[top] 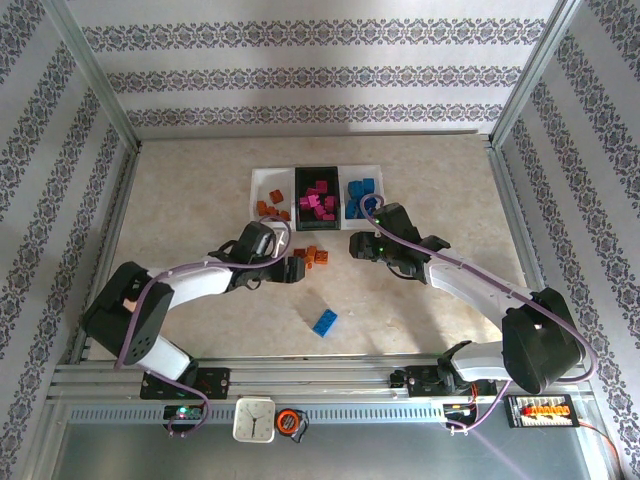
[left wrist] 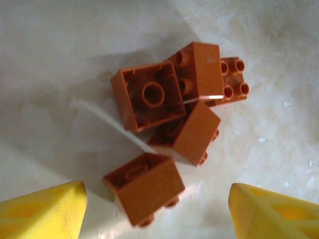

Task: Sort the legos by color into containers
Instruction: Pick up the lego from the center of the table.

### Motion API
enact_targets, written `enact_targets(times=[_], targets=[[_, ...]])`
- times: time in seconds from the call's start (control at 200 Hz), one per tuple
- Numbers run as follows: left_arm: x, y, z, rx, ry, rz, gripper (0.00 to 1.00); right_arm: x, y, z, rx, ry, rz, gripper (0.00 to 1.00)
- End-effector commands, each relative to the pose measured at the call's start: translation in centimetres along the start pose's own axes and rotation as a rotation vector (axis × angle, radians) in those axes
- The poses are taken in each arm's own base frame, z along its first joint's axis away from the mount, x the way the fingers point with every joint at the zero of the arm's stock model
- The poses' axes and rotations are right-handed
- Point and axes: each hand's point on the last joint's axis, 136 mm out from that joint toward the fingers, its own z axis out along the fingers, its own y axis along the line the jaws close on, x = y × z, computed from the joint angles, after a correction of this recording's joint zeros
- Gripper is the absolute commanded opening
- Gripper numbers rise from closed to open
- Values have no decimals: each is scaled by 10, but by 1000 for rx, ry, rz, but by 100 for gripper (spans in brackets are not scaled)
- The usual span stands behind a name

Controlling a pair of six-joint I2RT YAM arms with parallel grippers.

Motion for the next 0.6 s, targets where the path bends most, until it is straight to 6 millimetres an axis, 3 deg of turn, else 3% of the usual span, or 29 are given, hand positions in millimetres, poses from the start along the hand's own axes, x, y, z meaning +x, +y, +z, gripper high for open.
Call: enact_targets(times=[0.0,0.325,0.595], targets=[[-18,-8,6,-1,-44,80,73,-7,1,-7,13,-28,-7,63],[2,2,21,-79,10,140,51,-6,-2,-6,20,-25,-4,63],[7,2,7,-80,-15,125,35,-6,-3,-5,22,-26,3,63]])
